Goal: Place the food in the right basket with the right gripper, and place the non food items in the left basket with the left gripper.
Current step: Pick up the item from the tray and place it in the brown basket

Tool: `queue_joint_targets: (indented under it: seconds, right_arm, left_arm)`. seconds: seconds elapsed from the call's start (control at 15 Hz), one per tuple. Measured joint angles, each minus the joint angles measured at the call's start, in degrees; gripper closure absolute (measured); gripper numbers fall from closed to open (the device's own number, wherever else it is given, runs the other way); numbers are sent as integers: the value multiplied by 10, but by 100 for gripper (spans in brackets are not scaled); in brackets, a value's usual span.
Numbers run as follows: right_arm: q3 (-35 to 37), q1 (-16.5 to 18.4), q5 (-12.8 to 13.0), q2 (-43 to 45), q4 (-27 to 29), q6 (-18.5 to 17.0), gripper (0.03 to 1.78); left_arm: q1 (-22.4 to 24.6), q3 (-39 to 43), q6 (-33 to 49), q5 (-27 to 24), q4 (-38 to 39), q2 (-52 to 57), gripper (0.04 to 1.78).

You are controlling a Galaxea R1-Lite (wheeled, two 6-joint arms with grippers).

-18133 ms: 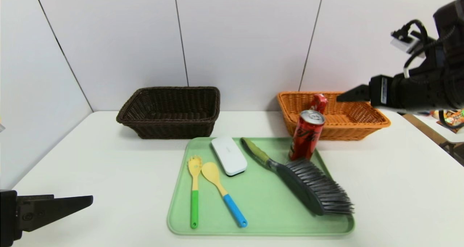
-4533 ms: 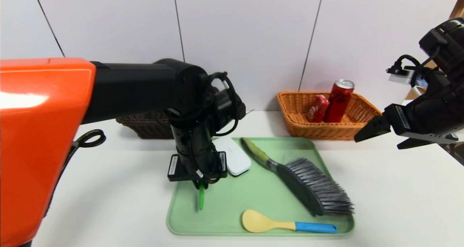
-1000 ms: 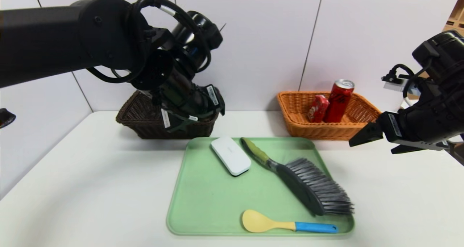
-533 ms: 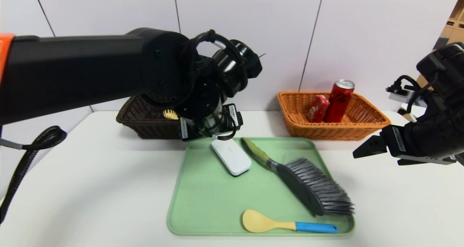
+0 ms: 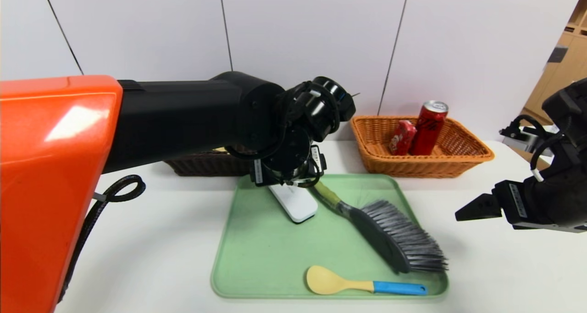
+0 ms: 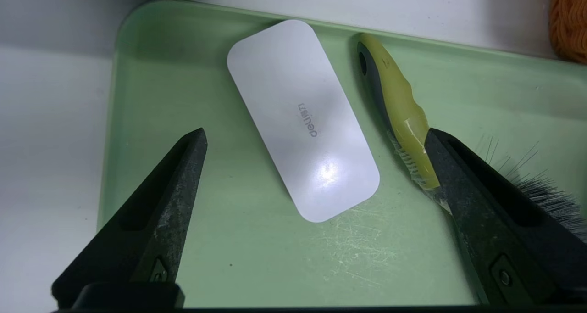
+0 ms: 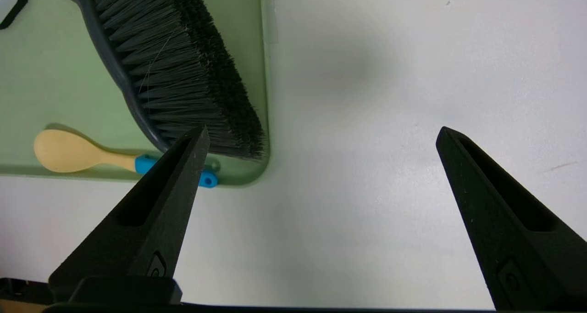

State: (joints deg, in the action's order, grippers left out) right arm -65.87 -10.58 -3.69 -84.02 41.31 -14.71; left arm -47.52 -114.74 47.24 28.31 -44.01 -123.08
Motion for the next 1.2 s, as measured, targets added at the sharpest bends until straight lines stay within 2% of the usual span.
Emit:
queue_joint_targets:
  seconds: [0.27, 0.67, 1.2]
  right_arm:
    - [58, 0, 3, 8, -102, 4, 10]
    - [68, 0, 3, 10, -104, 3, 10]
    - [73, 0, 4, 14, -104, 5, 10]
  left_arm:
    - [1, 0, 4, -2, 14, -16, 13]
    - [1, -1, 12, -20, -19, -31, 13]
    - [10, -1, 12, -33, -13, -51, 13]
